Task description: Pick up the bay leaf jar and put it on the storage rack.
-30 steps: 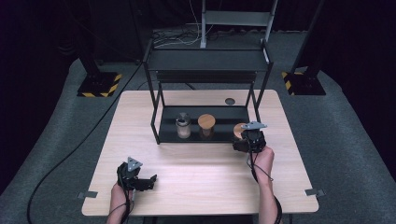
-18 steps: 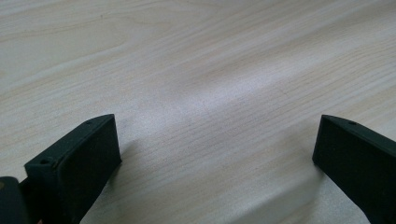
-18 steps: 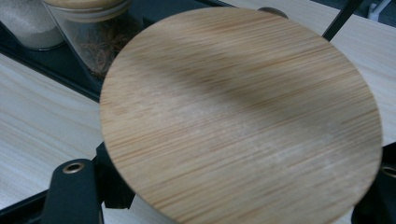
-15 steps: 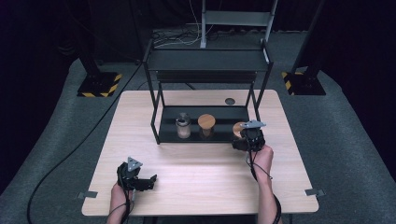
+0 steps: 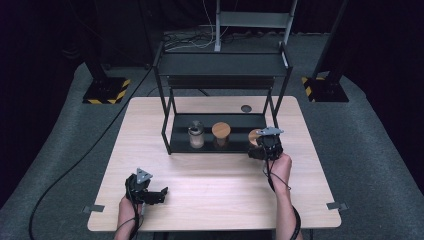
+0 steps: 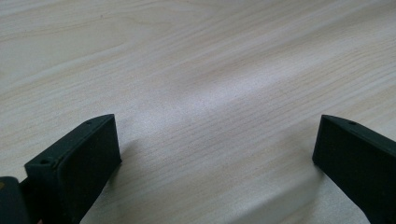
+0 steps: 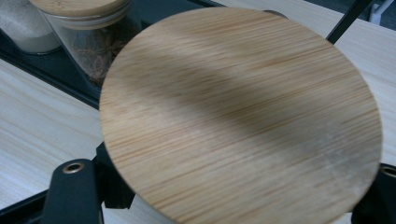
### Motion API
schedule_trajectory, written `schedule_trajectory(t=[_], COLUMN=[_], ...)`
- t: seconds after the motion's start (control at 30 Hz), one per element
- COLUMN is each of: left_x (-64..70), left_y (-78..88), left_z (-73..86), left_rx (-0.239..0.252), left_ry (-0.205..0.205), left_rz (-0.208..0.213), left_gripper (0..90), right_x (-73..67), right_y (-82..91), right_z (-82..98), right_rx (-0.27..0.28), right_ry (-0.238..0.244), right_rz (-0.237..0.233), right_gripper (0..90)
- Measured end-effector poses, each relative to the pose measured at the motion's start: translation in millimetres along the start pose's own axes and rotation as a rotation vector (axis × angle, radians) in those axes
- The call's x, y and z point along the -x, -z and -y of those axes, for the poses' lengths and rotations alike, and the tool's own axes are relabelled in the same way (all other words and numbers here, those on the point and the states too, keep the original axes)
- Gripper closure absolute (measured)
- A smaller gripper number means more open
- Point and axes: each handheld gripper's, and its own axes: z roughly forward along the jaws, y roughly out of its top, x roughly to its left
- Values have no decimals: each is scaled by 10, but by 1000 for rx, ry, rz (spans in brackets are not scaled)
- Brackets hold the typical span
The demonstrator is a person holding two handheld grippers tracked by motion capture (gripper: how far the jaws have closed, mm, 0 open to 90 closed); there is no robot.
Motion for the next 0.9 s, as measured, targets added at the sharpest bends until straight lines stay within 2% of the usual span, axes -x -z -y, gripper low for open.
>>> schedule_trajectory(t=[0.9], left_x=[0], left_y=[0], left_z=[0], left_rx=[0], left_ry=[0], left_rz=[1], left_gripper=[2], right_x=[-31], right_y=[-76], right_z=[-102], right_rx=[5], right_ry=[-2], right_rz=[-22], right_gripper=[250])
